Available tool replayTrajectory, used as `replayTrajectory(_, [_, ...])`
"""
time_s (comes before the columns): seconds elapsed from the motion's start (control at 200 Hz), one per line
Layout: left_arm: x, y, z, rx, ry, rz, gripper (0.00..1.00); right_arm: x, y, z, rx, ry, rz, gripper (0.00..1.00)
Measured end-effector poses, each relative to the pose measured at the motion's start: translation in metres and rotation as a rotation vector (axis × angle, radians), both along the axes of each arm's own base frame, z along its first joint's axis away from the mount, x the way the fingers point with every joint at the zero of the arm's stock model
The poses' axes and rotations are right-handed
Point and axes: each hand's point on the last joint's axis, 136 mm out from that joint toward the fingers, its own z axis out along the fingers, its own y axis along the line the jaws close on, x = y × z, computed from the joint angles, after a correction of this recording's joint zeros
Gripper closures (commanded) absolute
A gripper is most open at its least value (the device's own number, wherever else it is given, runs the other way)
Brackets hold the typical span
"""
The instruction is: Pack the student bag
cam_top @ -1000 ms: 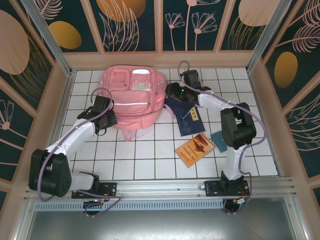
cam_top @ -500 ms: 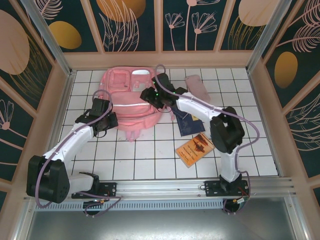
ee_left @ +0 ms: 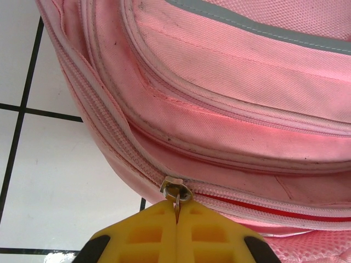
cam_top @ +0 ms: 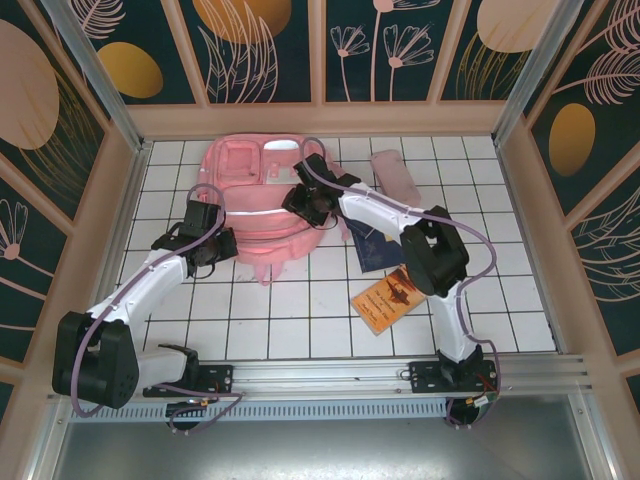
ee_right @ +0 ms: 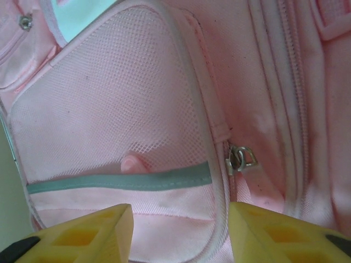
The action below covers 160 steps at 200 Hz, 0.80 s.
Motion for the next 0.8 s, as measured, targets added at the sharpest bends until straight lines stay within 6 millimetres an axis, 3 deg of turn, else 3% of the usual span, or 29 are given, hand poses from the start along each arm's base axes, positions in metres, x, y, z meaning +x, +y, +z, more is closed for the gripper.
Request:
replayTrajectory(0.21, [0.000, -0.001, -0.001, -0.003, 0.001, -0.003, 1.00, -0.002, 0.000, -0.025, -0.039, 0.054, 0.007, 0.49])
replayTrajectory(0.405, [0.000, -0.001, -0.002, -0.005, 0.004, -0.004, 1.00, -0.002, 0.000, -0.027, -0.067, 0.038, -0.007, 0.44])
replayTrajectory(0.636, [0.000, -0.001, -0.005, -0.002, 0.014, -0.004, 1.00, -0.008, 0.008, -0.026, -0.027, 0.062, 0.026, 0.57])
replayTrajectory(0.801, [0.001, 0.005, -0.008, 0.027, 0.017, 0.014, 1.00, -0.013, 0.014, -0.032, 0.027, 0.093, 0.047, 0.84])
